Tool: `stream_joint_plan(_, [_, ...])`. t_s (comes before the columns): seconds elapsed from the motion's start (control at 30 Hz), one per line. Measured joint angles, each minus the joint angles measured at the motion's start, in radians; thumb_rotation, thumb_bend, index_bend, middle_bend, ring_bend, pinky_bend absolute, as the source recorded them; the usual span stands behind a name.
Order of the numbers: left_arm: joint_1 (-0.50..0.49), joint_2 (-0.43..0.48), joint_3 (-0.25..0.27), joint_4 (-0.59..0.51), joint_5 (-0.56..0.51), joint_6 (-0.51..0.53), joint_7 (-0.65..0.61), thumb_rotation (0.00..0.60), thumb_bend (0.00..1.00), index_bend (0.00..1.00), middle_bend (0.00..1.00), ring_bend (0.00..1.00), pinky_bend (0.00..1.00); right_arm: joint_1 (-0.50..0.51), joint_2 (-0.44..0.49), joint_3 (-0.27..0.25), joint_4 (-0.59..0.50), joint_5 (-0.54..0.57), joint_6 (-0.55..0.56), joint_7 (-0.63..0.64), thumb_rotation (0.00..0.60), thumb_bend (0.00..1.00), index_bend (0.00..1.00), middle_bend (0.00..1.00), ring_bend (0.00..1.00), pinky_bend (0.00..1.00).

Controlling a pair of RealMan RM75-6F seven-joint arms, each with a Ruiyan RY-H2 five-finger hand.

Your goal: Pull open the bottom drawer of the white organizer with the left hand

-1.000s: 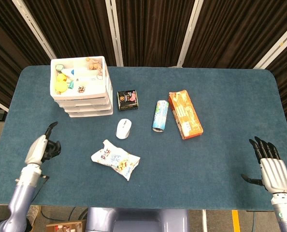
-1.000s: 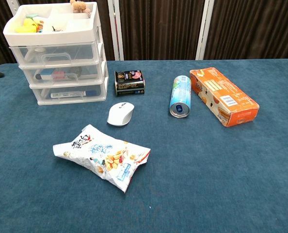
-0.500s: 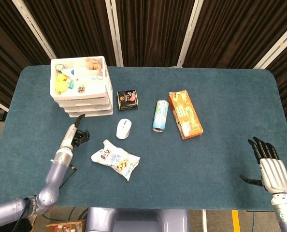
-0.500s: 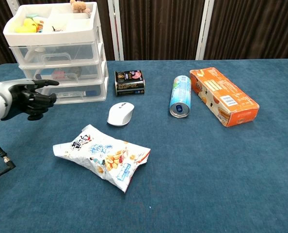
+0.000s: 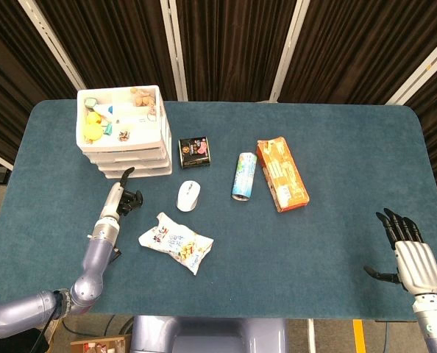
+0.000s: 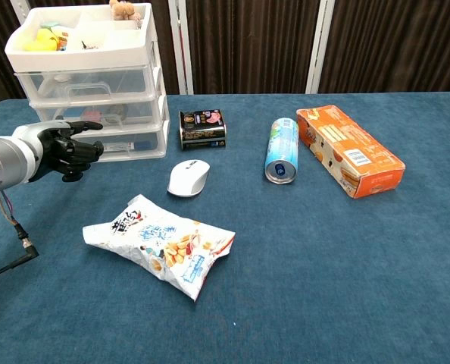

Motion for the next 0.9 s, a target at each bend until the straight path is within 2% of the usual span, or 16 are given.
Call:
stream_joint_plan(0.33, [-0.051,-0.053,-0.023,0.085,-0.014,-0.028,0.013,0.6,0.68,0.03,0.98,0.9,0.88,0.001,0.005,-0.002,-0.004,0.001,-0.003,0.009,0.6,0.13,0.0,0.0,0.0,0.05])
stream_joint_plan(0.7, [-0.072,-0.089,-0.086,0.124,-0.069,-0.098,-0.058,0.6,0.68,0.2,0.98,0.9,0.88,0.001,0.005,-0.004,-0.004,-0.001,-0.003,0.009,0.6,0.13,0.0,0.0,0.0,0.05])
stream_joint_plan(0.9, [-0.062,-0.088,-0.075,0.102,-0.05,-0.106,-0.072,0.6,0.68,0.22,0.98,0.9,0.88,0.001,0.006,-0.004,-0.005,-0.001,-0.003,0.01,0.6,0.13,0.0,0.0,0.0,0.05])
